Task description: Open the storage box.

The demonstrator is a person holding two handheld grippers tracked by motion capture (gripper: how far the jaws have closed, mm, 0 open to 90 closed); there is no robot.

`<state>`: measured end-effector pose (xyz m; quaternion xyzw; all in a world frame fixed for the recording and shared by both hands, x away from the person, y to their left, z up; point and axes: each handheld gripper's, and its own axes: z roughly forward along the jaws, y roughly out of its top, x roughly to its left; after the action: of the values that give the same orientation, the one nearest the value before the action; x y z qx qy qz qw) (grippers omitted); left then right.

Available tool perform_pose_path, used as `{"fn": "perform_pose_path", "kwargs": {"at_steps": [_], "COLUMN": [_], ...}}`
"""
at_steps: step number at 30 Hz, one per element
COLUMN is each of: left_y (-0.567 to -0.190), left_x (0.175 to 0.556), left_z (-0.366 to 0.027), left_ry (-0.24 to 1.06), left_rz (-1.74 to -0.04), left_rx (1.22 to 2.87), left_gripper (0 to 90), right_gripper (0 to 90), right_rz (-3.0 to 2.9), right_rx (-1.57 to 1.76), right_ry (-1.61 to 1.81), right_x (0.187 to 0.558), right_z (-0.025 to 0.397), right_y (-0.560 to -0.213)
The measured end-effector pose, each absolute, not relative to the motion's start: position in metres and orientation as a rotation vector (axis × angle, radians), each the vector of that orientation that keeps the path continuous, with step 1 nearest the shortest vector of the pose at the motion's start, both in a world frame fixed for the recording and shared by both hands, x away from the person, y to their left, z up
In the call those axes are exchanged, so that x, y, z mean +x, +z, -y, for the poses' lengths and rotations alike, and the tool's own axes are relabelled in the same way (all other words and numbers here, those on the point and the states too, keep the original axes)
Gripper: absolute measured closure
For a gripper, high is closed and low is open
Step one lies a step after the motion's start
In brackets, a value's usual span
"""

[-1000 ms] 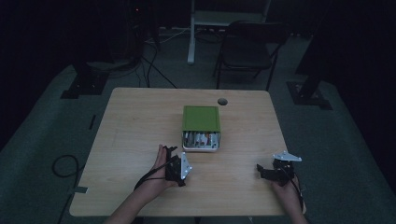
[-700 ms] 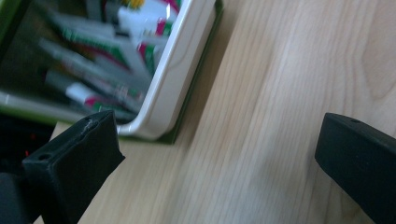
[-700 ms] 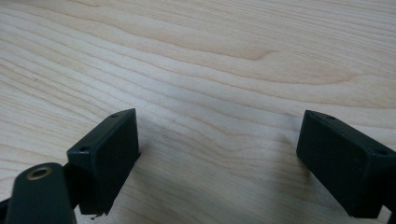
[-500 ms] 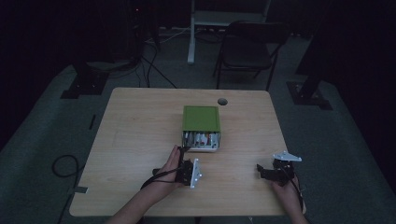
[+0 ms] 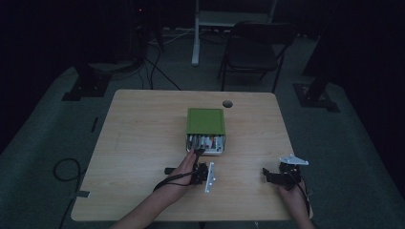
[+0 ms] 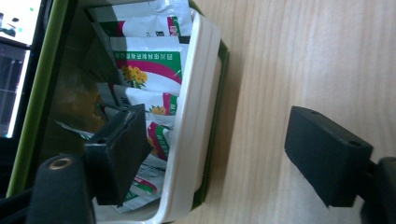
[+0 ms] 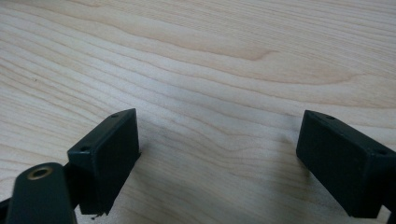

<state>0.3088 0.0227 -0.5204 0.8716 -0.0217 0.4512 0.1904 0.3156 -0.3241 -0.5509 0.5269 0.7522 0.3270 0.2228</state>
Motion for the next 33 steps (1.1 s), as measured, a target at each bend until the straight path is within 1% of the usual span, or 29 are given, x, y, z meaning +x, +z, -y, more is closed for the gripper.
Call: {"fn": "perform_pose_path", "kwargs": {"at_steps": [2,5,8,9,11,17,20,21,22,23,26,27,29,33], "left_y": [-0.521,-0.522,-0.524,-0.525,-0.527,-0.533,-0.534,-0.535,-0.536,-0.537,-0.538,-0.538,-0.538,-0.538], "left_x": [0.31,0.313,0.317,0.318,0.32,0.325,0.326,0.326,0.326,0.325,0.324,0.325,0.325,0.325], "left_z": [-0.021,-0.017,-0.013,-0.012,-0.009,-0.005,-0.004,-0.001,0.0,0.001,0.004,0.003,0.002,0.002], "left_ry": [1.303,1.326,1.327,1.336,1.392,1.505,1.528,1.578,1.597,1.608,1.627,1.627,1.617,1.604], "left_rz": [0.093,0.096,0.108,0.099,0.097,0.116,0.117,0.131,0.136,0.144,0.182,0.206,0.233,0.218], "left_rx": [2.449,2.461,2.481,2.481,2.497,2.504,2.497,2.496,2.494,2.503,2.517,2.517,2.524,2.523], "left_gripper": [29.0,37.1,43.3,43.5,48.4,49.9,54.5,54.5,61.0,63.7,68.1,68.3,71.8,72.4], "right_gripper": [12.7,12.7,12.7,12.7,12.8,12.8,12.8,12.8,13.2,13.2,13.2,13.2,13.3,13.3], "right_rz": [-2.077,-2.077,-2.077,-2.077,-2.077,-2.077,-2.077,-2.077,-2.076,-2.074,-2.074,-2.074,-2.074,-2.067], "right_rx": [1.455,1.455,1.455,1.455,1.455,1.455,1.455,1.455,1.455,1.458,1.457,1.458,1.457,1.465], "right_ry": [0.903,0.903,0.903,0.903,0.903,0.903,0.903,0.903,0.903,0.903,0.903,0.903,0.903,0.9], "right_x": [0.316,0.316,0.316,0.316,0.316,0.315,0.315,0.315,0.315,0.315,0.315,0.315,0.315,0.315], "right_z": [0.324,0.324,0.324,0.324,0.324,0.324,0.324,0.324,0.324,0.324,0.324,0.324,0.324,0.324], "right_y": [-0.551,-0.551,-0.551,-0.551,-0.551,-0.551,-0.551,-0.551,-0.551,-0.551,-0.551,-0.551,-0.551,-0.551]}}
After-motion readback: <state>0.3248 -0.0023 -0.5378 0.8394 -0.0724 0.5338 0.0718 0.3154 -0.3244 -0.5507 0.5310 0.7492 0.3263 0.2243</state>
